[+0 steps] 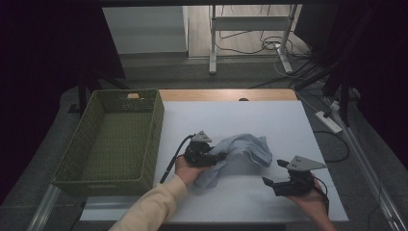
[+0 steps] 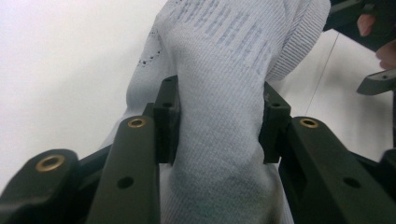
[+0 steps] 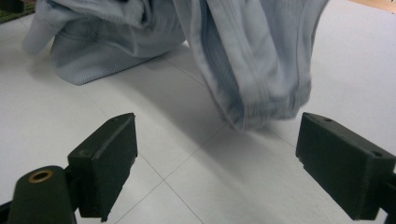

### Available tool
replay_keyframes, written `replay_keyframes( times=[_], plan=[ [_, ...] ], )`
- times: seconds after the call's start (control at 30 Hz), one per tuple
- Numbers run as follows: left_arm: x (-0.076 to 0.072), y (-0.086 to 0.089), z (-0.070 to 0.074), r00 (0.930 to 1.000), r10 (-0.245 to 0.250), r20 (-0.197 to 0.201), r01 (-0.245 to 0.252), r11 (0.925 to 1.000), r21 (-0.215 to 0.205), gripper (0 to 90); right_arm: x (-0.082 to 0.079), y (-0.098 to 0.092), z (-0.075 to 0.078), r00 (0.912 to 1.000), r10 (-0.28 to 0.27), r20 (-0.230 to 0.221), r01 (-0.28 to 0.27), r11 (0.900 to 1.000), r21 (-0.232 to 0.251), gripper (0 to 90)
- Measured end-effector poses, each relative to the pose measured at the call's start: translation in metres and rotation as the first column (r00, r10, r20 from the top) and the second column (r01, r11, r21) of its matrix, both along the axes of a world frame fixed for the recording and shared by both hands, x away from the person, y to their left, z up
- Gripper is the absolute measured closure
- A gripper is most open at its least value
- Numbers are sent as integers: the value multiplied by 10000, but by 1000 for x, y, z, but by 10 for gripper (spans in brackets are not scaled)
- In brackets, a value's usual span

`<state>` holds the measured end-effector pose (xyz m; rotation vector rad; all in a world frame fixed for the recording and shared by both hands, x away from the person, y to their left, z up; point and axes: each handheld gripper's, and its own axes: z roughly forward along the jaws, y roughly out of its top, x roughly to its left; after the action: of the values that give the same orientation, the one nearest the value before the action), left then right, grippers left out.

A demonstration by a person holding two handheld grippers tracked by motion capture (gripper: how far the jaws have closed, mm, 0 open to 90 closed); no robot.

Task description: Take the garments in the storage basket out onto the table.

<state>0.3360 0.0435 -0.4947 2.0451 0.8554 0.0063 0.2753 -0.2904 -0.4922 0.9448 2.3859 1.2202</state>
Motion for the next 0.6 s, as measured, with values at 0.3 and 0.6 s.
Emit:
replay_keyframes(
  times=[0.3, 0.6],
  plan=[
    [1, -5, -4, 10000, -80, 8, 80, 9999, 91, 588, 0, -1, 0, 10000, -17, 32, 17, 10000, 24, 126],
    [0, -3, 0, 9999, -62, 114, 68, 9989, -457, 420, 0, -1, 0, 10000, -32, 60, 32, 10000, 2, 126]
  ],
)
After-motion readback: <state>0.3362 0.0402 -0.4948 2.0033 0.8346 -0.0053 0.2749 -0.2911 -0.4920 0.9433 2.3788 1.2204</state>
